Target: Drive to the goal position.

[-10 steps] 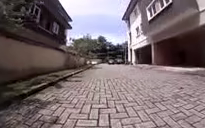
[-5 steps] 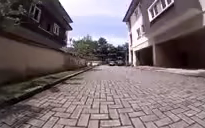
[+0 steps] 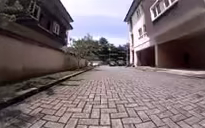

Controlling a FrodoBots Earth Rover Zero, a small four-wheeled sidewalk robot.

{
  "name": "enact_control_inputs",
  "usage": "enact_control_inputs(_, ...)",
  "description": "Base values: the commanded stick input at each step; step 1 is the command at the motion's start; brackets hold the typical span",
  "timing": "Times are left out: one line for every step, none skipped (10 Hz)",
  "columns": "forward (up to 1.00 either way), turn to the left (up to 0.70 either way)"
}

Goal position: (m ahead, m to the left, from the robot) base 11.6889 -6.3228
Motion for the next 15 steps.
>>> enact_control_inputs(0.5, 0.0)
enact_control_inputs(0.5, 0.0)
enact_control_inputs(0.5, 0.0)
enact_control_inputs(0.5, 0.0)
enact_control_inputs(0.5, 0.0)
enact_control_inputs(0.5, 0.0)
enact_control_inputs(0.5, 0.0)
enact_control_inputs(0.5, 0.0)
enact_control_inputs(0.5, 0.0)
enact_control_inputs(0.5, 0.0)
enact_control_inputs(0.5, 0.0)
enact_control_inputs(0.5, 0.0)
enact_control_inputs(0.5, 0.0)
enact_control_inputs(0.5, 0.0)
enact_control_inputs(0.5, 0.0)
